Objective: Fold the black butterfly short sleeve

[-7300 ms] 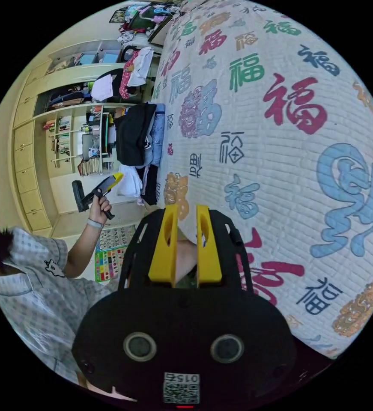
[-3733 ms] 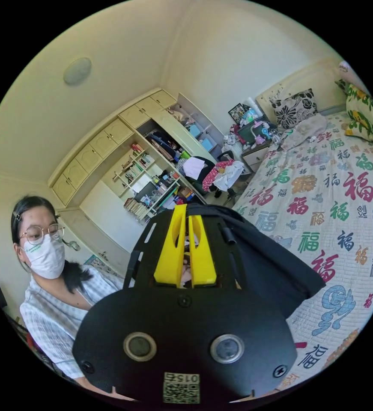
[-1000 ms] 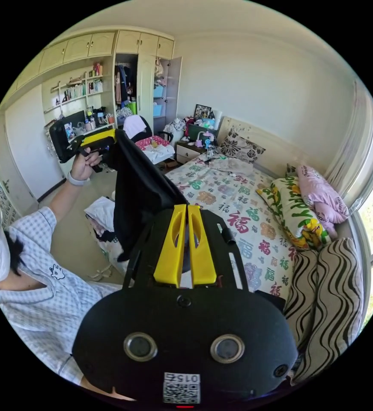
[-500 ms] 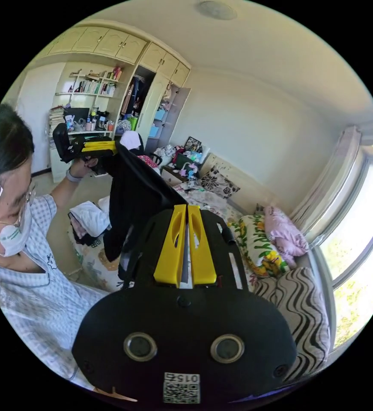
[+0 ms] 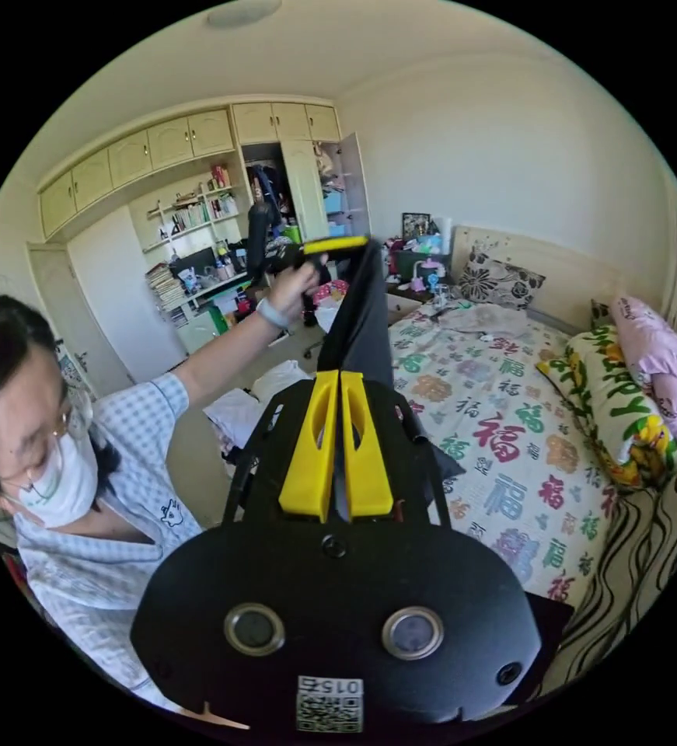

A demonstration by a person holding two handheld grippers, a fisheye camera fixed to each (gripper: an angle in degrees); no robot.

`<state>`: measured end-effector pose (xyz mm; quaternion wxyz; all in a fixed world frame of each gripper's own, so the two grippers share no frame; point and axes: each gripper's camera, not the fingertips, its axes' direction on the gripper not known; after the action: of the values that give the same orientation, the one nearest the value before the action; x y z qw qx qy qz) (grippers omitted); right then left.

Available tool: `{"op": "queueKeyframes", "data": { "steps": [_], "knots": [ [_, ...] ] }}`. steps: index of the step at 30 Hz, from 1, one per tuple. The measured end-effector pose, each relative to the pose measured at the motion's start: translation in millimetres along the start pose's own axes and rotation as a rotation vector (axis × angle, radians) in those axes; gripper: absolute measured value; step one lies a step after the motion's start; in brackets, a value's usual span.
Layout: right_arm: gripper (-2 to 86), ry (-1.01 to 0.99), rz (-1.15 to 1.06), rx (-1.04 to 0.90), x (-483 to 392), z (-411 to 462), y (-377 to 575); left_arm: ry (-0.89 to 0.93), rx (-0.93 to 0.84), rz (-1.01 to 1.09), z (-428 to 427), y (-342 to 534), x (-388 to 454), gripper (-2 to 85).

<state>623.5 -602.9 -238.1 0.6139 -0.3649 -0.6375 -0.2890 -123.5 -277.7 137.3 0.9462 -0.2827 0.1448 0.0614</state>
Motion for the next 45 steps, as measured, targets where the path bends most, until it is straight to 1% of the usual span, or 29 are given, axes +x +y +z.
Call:
{"op": "queueKeyframes", "data": {
  "steps": [2,3,5,7,8,10,11,12,13,14,15,16,17,18,19,20,21,22,23,25,26,28,30,32,33,36,39,42,45],
  "knots": [
    [-0.5,-0.072,0.008,0.072,30.3,15.3,12.8,0.0,0.092,0.067,25.8,-36.1,23.4,-0.5],
    [-0.4,-0.089,0.017,0.1,37.9,17.0,16.9,0.028,0.139,0.14,42.6,-57.3,45.9,-0.5],
    [-0.4,-0.111,0.053,0.21,64.9,22.4,38.7,0.137,0.17,0.244,69.9,-78.1,82.1,-0.6],
    [-0.3,-0.106,0.098,0.249,82.9,32.1,57.9,0.339,0.143,0.375,112.8,-79.1,130.0,-0.7],
    [-0.2,-0.103,0.132,0.278,93.4,40.5,73.1,0.388,0.128,0.406,124.4,-74.4,141.3,-0.7],
    [0.0,-0.099,0.191,0.285,107.7,58.4,96.4,0.577,0.055,0.527,171.7,-38.8,181.4,-0.7],
    [0.2,-0.085,0.238,0.259,117.3,73.8,112.2,0.622,0.028,0.549,184.0,-27.2,189.6,-0.7],
    [0.4,-0.078,0.26,0.236,122.1,81.7,119.8,0.716,-0.032,0.568,209.1,-1.7,202.5,-0.7],
    [0.9,-0.07,0.299,0.174,131.2,97.6,135.0,0.816,-0.098,0.587,234.6,26.3,212.4,-0.7],
    [1.6,-0.075,0.331,0.092,139.7,112.9,150.2,0.856,-0.137,0.589,247.4,40.8,216.2,-0.7],
    [2.4,-0.085,0.341,0.042,143.7,120.1,157.6,0.926,-0.217,0.54,273.2,69.7,220.1,-0.7],
    [4.2,-0.113,0.371,-0.062,152.4,132.0,172.1,1.011,-0.314,0.489,297.5,97.6,222.6,-0.7],
    [4.6,-0.172,0.397,-0.134,162.1,137.2,185.8,1.042,-0.374,0.464,308.8,110.7,222.9,-0.7],
    [4.8,-0.201,0.41,-0.154,167.6,136.6,191.9,1.079,-0.478,0.39,327.9,134.6,218.7,-0.6],
    [5.7,-0.21,0.453,-0.18,181.7,130.0,202.6,1.097,-0.535,0.3,340.8,154.3,206.7,-0.6],
    [6.5,-0.189,0.501,-0.183,199.4,117.7,210.9,1.096,-0.55,0.249,345.1,162.1,197.7,-0.6],
    [7.0,-0.179,0.525,-0.173,209.8,109.9,214.2,1.069,-0.567,0.144,350.1,174.0,174.6,-0.6],
    [7.7,-0.156,0.58,-0.133,233.1,92.7,220.5,1.028,-0.559,0.027,350.6,182.8,146.1,-0.6],
    [8.0,-0.112,0.637,-0.097,258.5,76.3,226.5,1.001,-0.554,-0.039,350.1,186.8,130.4,-0.6],
    [9.0,-0.01,0.718,-0.085,297.6,57.5,234.5,0.88,-0.538,-0.314,345.9,205.3,66.1,-0.7],
    [9.9,0.059,0.777,-0.087,323.2,49.4,239.0,0.849,-0.529,-0.377,344.2,210.9,50.8,-0.7],
    [10.7,0.079,0.838,-0.054,356.8,44.0,242.3,0.668,-0.493,-0.593,335.4,236.1,-2.0,-0.8],
    [11.1,0.012,0.878,-0.023,386.6,47.7,240.5,0.613,-0.478,-0.67,333.1,249.5,-25.3,-0.7],
    [11.2,-0.068,0.906,-0.011,416.9,58.6,231.5,0.618,-0.484,-0.708,338.7,256.1,-38.6,-0.5],
    [11.1,-0.075,0.901,-0.008,422.4,61.1,227.5,0.581,-0.507,-0.725,345.5,259.1,-45.3,-0.4],
    [10.8,-0.097,0.841,-0.053,443.5,76.9,200.0,0.373,-0.606,-0.751,368.0,267.0,-59.7,0.3],
    [11.3,-0.111,0.727,-0.143,464.8,102.2,155.2,0.387,-0.643,-0.838,397.8,279.9,-72.4,2.4],
    [11.5,-0.11,0.597,-0.244,486.4,141.1,100.1,0.432,-0.701,-0.876,431.5,287.7,-77.7,4.7],
    [10.2,-0.147,0.515,-0.354,510.5,192.6,52.0,0.501,-0.707,-0.886,462.4,288.8,-79.1,3.1]
  ]
}}
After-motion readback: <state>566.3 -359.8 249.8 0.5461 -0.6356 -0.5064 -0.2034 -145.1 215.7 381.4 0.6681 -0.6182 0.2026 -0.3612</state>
